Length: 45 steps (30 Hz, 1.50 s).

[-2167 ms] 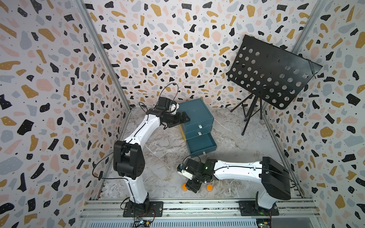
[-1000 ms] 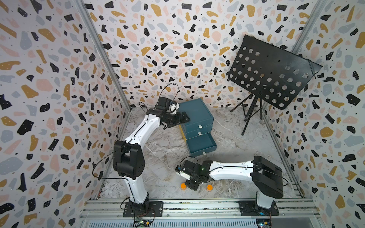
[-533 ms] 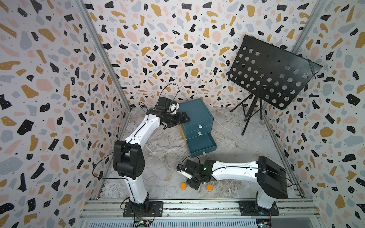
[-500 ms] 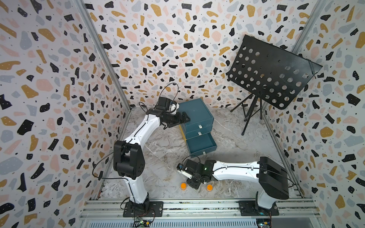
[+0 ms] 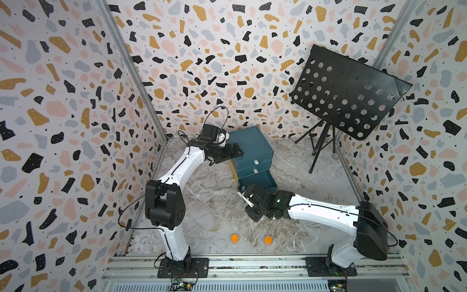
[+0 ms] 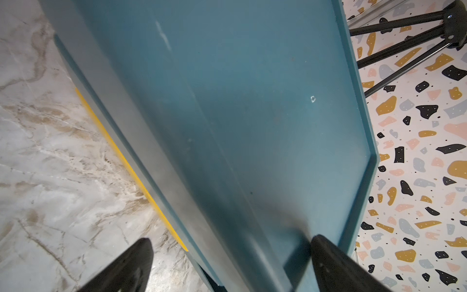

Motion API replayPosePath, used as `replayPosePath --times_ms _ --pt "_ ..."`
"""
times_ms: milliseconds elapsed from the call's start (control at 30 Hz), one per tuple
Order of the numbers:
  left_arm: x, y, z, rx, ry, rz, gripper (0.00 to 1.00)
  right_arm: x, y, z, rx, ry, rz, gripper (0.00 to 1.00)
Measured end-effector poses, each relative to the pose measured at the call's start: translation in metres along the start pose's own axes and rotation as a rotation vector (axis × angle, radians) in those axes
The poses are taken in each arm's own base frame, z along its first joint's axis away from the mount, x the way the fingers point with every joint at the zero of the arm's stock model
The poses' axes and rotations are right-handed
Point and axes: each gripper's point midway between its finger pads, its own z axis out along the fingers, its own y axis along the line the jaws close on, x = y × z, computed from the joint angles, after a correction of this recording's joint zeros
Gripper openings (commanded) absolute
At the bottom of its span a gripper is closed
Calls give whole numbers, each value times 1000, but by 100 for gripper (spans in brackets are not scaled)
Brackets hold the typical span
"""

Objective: Put the paint cans in the drawer according to color
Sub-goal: Pick up the paint can at the center of the board, then place the paint can in the drawer.

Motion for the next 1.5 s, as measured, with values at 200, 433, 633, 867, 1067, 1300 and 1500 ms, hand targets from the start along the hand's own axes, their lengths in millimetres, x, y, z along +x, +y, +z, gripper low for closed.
replayPosePath --times_ms 200,433,633,867,1067,1300,1500 --pt "0 0 0 1 0 0 100 -36 -49 -9 87 -74 155 19" --pt "0 0 0 2 1 0 100 -48 -67 12 124 -65 244 18" --pt "0 0 0 3 1 0 100 -42 -68 39 144 -35 280 18" --pt "0 0 0 3 1 0 100 -49 -70 53 155 -71 319 43" --pt "0 -1 0 4 1 0 100 -45 -69 61 146 -70 330 62" --pt "0 -1 0 3 2 0 100 -32 -66 58 128 -58 326 65" --pt "0 -1 0 3 2 0 100 -49 -53 10 44 -151 296 65"
